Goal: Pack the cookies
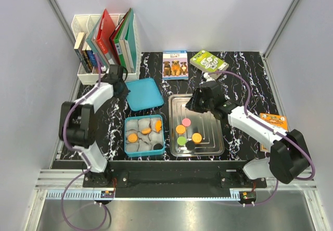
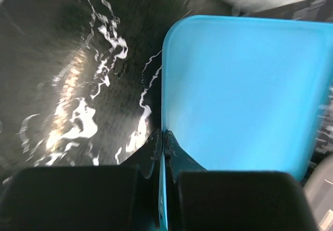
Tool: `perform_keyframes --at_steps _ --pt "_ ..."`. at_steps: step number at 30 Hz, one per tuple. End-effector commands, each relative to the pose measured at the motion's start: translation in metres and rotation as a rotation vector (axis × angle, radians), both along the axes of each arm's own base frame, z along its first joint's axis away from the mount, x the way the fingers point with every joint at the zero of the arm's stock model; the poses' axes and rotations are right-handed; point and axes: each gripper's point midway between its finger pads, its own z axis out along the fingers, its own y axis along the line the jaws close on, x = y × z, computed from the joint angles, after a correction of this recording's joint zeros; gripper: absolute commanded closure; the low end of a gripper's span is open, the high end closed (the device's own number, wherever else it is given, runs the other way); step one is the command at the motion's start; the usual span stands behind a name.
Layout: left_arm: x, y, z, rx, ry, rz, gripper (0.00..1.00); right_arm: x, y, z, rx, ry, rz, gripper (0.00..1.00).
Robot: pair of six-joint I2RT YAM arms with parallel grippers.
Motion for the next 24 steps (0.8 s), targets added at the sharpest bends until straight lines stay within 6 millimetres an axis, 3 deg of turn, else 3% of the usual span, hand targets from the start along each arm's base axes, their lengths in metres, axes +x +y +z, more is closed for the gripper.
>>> perform_keyframes --at_steps 1,7,14,17,18,20,24 --pt "0.01 0.008 0.094 0.007 -0.246 0.005 1.0 0.005 0.005 0.033 0.029 -0.078 0.015 0.69" --pt "-0.007 0.004 0.154 -0.036 -0.375 -0.018 1.0 0.003 0.005 0.05 0.046 -0.103 0.024 0.69" --pt "-0.024 -0.019 0.213 -0.058 -0.564 -0.121 1.0 0.001 0.006 0.092 0.123 -0.155 0.005 0.85" --pt "-0.03 -0.034 0.235 -0.022 -0.67 -0.207 1.0 -0.004 0.002 0.12 0.176 -0.2 -0.02 0.9" --pt "-0.035 -0.034 0.236 -0.003 -0.694 -0.214 1.0 -0.008 0.0 0.131 0.204 -0.217 -0.022 1.0" --pt "-0.033 -0.039 0.25 0.037 -0.797 -0.256 1.0 -0.011 -0.003 0.146 0.272 -0.211 -0.021 1.0" --pt "-0.039 -0.036 0.27 0.067 -0.997 -0.261 1.0 -0.024 0.009 0.156 0.449 -0.073 0.091 1.0"
